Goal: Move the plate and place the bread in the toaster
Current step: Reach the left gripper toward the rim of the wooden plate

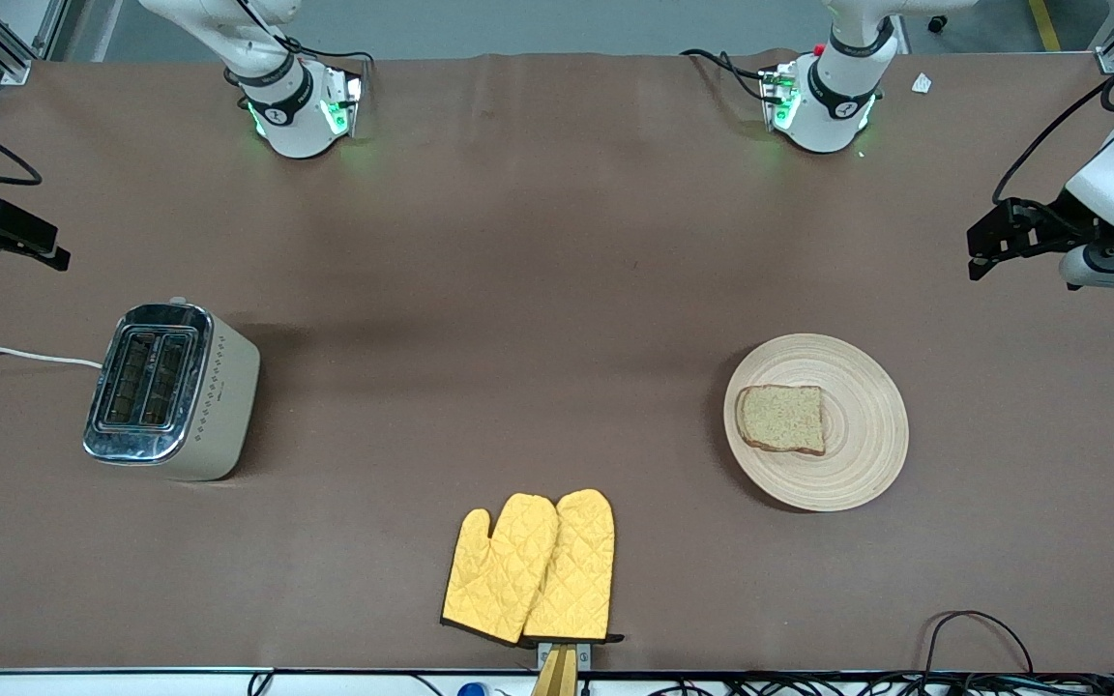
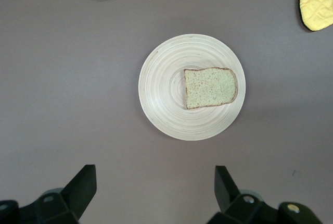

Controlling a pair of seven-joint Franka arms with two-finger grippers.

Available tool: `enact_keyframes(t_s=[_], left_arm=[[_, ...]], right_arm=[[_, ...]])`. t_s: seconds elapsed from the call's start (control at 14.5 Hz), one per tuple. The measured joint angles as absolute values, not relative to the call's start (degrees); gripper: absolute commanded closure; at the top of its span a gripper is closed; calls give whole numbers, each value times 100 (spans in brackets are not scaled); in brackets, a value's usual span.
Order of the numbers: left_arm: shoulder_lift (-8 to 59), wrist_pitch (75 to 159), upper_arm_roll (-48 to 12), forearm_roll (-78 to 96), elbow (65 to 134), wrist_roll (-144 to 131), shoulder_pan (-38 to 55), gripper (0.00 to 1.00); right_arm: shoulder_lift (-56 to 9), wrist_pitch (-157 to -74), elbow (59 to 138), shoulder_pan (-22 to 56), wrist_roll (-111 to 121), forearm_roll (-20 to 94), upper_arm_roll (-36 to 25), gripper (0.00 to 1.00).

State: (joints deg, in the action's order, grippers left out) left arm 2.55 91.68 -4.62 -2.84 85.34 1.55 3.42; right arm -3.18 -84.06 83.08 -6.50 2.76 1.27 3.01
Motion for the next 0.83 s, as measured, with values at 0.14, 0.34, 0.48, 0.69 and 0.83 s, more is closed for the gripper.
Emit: enact_keyframes(t_s=[0.14,0.34,0.48,0.69,0.83], left_arm=[[255,9171,-462,-267,8529,155,340,0],[255,9175,-462,-239,8523,138,330,0],[262,9170,-462,-208,8524,138,317,0],[384,9153,-461,-86,8548,138,307,0],[577,9150,-443,313,8570,138,177,0]], right_arm=[[-318,-8406,8308,-650,276,127,301,0],[-318,-8407,8308,-655,276,127,299,0],[-319,-8407,8308,-658,276,127,298,0],[-319,-8408,8308,-659,276,127,298,0],[-319,-8407,8308,-660,276,127,298,0]])
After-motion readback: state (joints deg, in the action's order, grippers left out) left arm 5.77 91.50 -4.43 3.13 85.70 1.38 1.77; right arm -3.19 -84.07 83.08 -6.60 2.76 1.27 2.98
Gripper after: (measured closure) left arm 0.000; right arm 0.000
